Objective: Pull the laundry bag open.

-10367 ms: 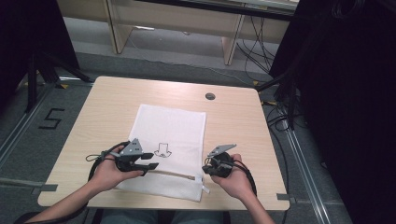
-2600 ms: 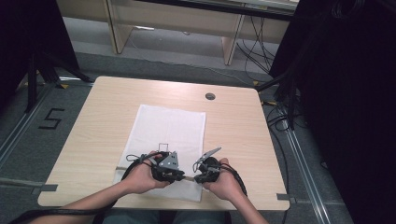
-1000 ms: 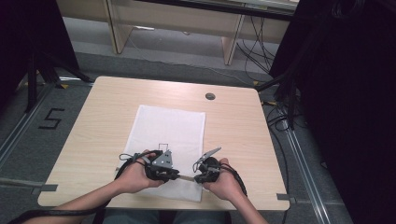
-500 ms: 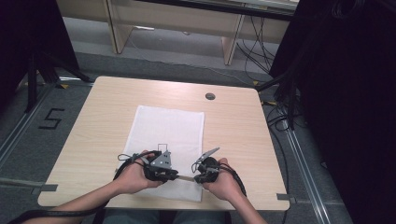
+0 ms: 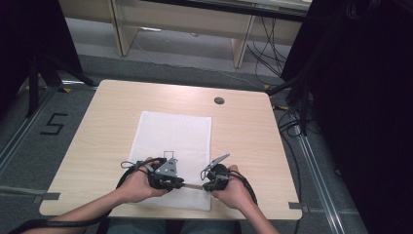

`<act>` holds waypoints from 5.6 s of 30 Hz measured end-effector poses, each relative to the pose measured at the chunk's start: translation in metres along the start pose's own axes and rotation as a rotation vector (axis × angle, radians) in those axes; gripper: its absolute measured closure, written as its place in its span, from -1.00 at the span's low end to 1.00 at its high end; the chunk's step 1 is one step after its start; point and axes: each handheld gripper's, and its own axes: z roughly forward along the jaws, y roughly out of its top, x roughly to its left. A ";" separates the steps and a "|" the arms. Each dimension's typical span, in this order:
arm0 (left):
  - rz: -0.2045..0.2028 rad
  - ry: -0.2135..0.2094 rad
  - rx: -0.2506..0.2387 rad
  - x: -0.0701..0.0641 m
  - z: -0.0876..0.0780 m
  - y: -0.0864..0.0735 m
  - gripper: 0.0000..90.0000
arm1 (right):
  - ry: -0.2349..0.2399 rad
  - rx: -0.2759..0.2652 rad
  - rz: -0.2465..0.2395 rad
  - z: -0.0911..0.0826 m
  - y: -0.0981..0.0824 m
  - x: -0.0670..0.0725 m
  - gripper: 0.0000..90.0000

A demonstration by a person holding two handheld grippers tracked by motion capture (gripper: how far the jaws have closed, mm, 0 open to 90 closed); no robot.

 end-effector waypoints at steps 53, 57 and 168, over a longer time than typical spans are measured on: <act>-0.032 0.007 0.026 0.012 -0.023 -0.024 0.83 | 0.003 0.000 0.011 -0.001 -0.001 -0.002 1.00; -0.040 0.008 0.019 0.012 -0.026 -0.026 0.83 | -0.002 0.001 0.008 -0.001 -0.001 -0.002 1.00; -0.092 0.056 -0.008 0.019 -0.065 -0.053 0.83 | -0.010 0.003 -0.001 -0.001 0.000 -0.001 1.00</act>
